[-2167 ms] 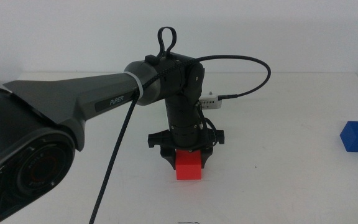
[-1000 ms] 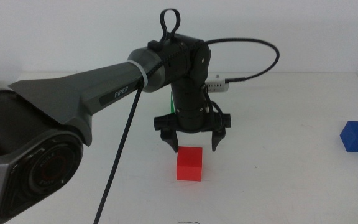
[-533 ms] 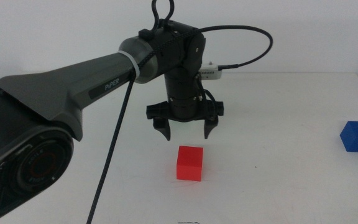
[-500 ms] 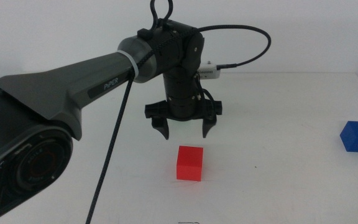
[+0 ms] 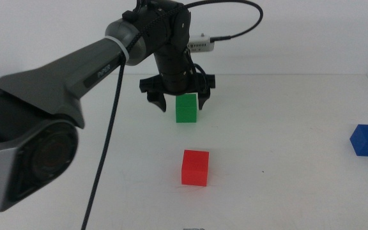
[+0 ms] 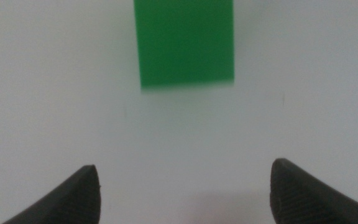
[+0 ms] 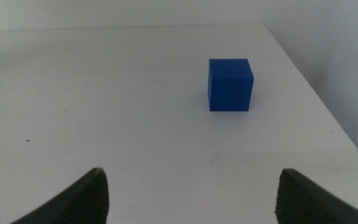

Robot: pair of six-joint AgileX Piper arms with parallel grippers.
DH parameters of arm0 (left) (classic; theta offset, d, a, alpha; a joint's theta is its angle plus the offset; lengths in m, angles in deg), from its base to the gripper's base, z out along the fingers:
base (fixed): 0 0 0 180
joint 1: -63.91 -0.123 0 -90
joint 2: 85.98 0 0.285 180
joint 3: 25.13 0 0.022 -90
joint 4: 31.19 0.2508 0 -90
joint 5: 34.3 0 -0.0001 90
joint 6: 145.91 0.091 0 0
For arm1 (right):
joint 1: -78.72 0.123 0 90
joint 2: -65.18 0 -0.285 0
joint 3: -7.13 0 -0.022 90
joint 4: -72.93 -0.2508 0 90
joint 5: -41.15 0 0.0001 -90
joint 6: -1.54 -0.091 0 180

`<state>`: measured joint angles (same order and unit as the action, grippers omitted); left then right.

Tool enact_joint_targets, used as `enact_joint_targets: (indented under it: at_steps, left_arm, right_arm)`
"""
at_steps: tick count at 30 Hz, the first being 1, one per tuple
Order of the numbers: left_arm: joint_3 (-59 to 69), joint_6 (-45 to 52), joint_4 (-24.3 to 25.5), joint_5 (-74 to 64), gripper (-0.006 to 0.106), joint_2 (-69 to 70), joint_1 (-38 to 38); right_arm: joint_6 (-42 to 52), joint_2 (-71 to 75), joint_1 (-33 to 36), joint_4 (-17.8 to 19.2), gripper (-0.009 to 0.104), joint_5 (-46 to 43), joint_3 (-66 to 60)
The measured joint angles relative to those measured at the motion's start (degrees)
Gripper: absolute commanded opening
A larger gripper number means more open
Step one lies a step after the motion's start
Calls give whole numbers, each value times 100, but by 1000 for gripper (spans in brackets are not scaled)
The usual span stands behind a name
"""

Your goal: Stack red cubes first, then green, then blue cubes in a specific spot.

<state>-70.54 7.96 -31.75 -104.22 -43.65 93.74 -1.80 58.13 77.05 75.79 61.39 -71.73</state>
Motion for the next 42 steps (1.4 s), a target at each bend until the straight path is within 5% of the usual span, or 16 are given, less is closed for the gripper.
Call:
enact_joint_targets:
  at_steps: [10, 24, 30, 38, 42]
  left_arm:
    - [-1392, 82, 56, 96, 94, -1055, -75]
    - [-1510, 138, 416, 790, 90, -1442, -140]
    - [-1510, 138, 310, 810, 71, -1607, -140]
    - [-1754, 138, 284, 499, 19, -1656, -157]
    - [-2107, 140, 208, -38, 11, -1592, -169]
  right_arm:
    - [0, 0, 0, 0, 85, -6, 0]
    - [0, 0, 0, 0, 85, -6, 0]
    - [0, 0, 0, 0, 85, -6, 0]
    - [0, 0, 0, 0, 85, -6, 0]
    - [0, 0, 0, 0, 85, -6, 0]
